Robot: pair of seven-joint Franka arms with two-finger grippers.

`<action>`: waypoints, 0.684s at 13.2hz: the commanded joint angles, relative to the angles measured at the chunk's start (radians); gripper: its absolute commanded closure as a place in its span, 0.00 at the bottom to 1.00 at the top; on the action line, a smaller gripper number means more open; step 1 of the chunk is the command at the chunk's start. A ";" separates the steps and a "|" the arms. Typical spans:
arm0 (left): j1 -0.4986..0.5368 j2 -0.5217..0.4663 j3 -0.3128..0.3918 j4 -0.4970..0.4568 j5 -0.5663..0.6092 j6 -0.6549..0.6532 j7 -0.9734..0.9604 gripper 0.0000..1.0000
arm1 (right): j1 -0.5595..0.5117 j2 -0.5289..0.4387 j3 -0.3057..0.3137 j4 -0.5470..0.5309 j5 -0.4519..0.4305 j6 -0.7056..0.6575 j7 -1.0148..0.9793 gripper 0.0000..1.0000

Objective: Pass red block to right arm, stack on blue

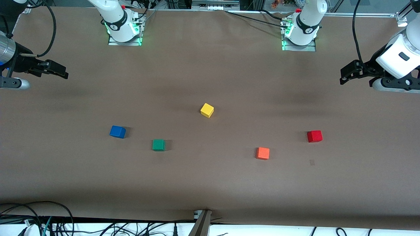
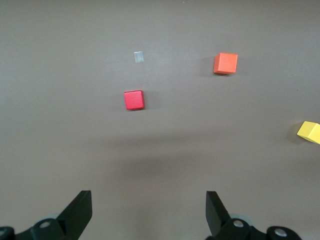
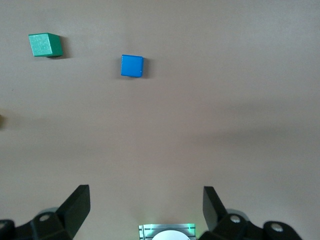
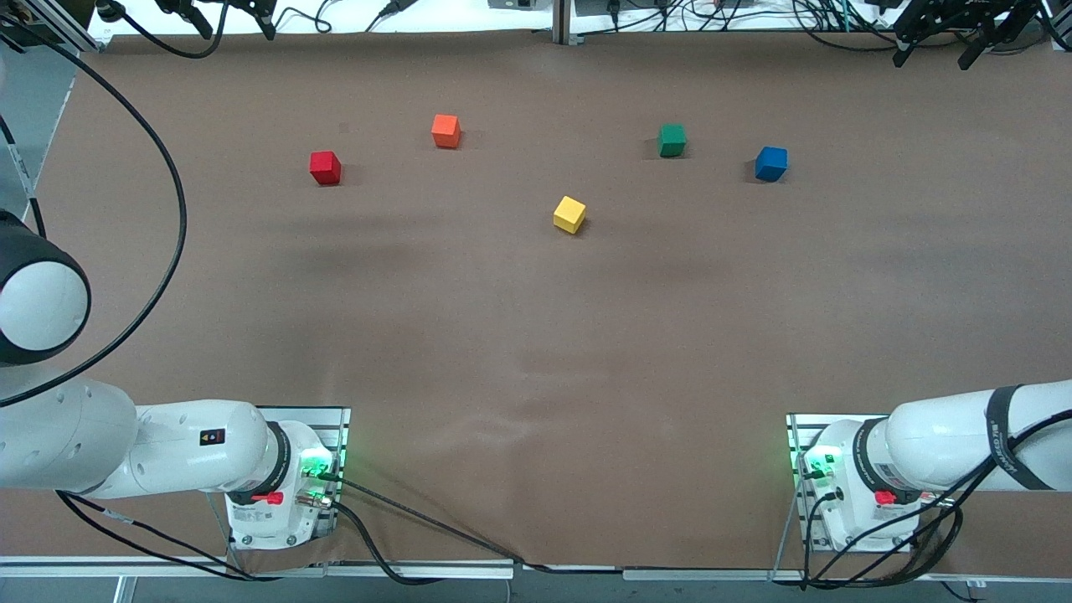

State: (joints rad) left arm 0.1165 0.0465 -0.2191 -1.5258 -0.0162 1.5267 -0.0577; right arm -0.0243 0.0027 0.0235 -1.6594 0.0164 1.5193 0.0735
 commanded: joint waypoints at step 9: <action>-0.003 0.006 -0.003 0.022 -0.002 -0.013 0.009 0.00 | -0.003 -0.004 0.003 0.010 0.008 -0.016 0.009 0.00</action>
State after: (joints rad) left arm 0.1165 0.0465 -0.2216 -1.5256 -0.0162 1.5267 -0.0576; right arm -0.0243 0.0027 0.0235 -1.6594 0.0164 1.5193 0.0735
